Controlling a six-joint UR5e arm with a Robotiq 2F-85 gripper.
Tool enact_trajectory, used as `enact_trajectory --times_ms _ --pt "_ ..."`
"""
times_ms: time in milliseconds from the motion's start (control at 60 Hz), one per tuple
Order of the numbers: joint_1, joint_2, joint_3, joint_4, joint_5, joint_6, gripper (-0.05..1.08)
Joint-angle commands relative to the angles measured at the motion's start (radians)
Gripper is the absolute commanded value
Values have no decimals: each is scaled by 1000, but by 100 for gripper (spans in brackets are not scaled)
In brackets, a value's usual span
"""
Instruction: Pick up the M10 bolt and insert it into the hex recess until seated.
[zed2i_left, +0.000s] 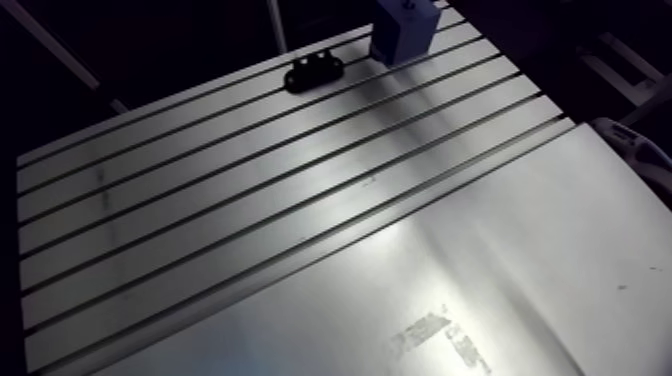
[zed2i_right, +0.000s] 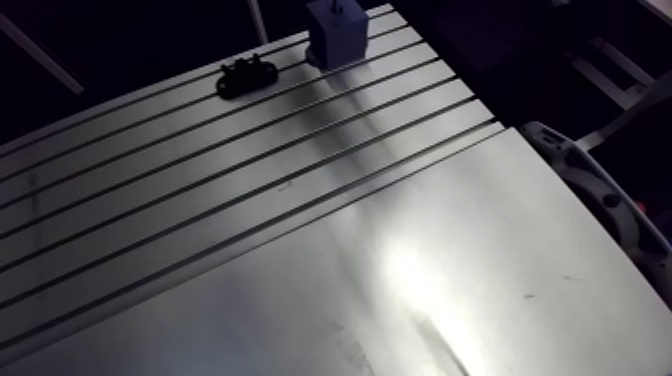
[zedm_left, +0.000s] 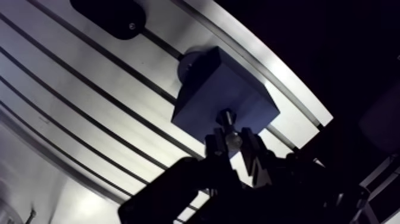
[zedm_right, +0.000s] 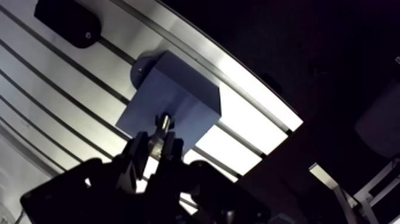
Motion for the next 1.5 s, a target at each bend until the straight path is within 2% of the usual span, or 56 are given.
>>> enact_trajectory --times_ms 17,1500 --pt "1 1 2 0 2 0 108" --pt "-1 7 4 -3 -2 -2 108"
